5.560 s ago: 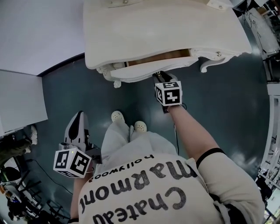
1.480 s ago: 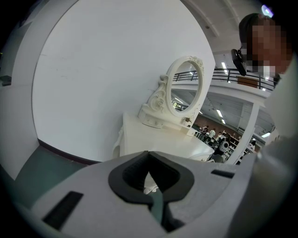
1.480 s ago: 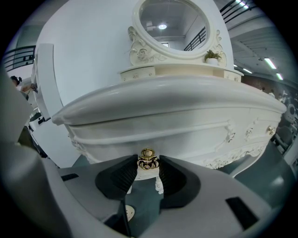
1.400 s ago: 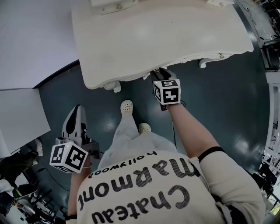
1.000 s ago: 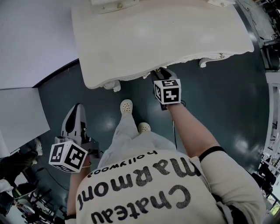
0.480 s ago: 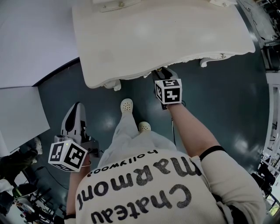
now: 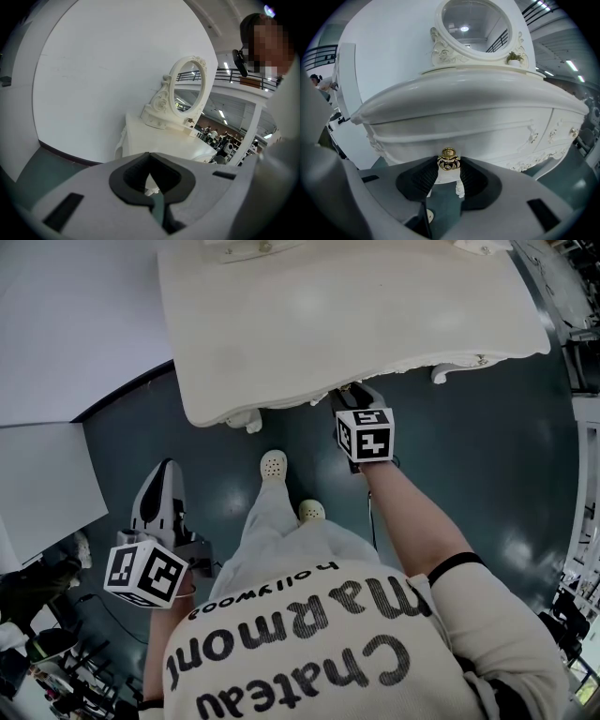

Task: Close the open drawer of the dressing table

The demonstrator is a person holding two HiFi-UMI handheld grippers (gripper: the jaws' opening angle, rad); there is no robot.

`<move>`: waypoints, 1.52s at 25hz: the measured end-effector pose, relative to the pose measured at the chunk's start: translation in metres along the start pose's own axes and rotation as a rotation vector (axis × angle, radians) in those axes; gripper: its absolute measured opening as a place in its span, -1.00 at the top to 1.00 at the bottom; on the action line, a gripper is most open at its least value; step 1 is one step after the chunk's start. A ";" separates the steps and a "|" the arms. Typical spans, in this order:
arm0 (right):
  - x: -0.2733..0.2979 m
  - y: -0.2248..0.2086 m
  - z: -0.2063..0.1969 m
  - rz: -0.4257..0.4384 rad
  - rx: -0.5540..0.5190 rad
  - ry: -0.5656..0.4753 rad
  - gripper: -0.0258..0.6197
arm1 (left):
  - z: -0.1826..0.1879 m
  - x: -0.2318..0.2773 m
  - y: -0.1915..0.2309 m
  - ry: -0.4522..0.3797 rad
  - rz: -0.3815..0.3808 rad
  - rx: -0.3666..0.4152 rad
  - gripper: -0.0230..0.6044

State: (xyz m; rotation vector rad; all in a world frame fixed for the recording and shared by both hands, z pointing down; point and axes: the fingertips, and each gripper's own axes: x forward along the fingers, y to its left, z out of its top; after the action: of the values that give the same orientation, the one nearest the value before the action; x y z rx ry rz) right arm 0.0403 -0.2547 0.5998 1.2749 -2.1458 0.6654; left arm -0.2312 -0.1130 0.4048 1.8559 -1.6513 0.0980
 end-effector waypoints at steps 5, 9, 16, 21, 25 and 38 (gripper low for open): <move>0.001 -0.002 0.002 -0.007 -0.001 -0.003 0.42 | -0.001 -0.002 0.001 -0.004 0.005 -0.001 0.90; 0.005 -0.002 -0.001 -0.008 0.003 0.002 0.42 | -0.004 -0.003 0.004 -0.007 0.012 -0.003 0.90; 0.005 -0.003 -0.001 -0.007 0.028 0.020 0.41 | 0.001 -0.007 -0.002 -0.023 -0.004 0.016 0.90; 0.003 -0.003 0.000 0.003 0.057 0.016 0.41 | 0.000 -0.013 -0.005 -0.031 0.002 0.009 0.90; 0.000 -0.002 -0.002 0.017 0.099 0.022 0.40 | -0.001 -0.019 -0.008 -0.038 0.001 0.006 0.90; -0.053 0.001 -0.046 0.024 0.294 0.057 0.36 | -0.014 -0.030 -0.041 -0.066 -0.069 -0.004 0.90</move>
State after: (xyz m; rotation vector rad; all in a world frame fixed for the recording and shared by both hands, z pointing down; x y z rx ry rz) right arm 0.0700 -0.1914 0.5975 1.3609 -2.0740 1.0460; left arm -0.1946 -0.0800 0.3853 1.9303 -1.6276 0.0048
